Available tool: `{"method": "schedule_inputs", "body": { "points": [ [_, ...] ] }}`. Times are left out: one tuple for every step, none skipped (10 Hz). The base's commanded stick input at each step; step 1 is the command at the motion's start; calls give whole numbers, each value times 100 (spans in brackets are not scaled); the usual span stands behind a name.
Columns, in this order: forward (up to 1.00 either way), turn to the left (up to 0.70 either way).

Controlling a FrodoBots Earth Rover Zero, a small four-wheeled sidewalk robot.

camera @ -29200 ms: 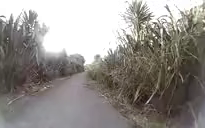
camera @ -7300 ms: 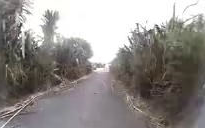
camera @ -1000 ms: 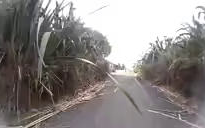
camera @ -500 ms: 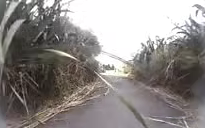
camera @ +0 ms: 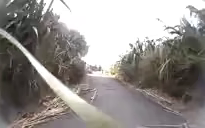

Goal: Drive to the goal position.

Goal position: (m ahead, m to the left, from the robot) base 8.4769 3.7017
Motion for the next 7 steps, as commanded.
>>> {"method": "schedule_inputs", "body": {
  "points": [
    [70,-31],
    [70,-9],
    [70,0],
    [70,0],
    [70,0],
    [70,0],
    [70,0]
  ]
}}
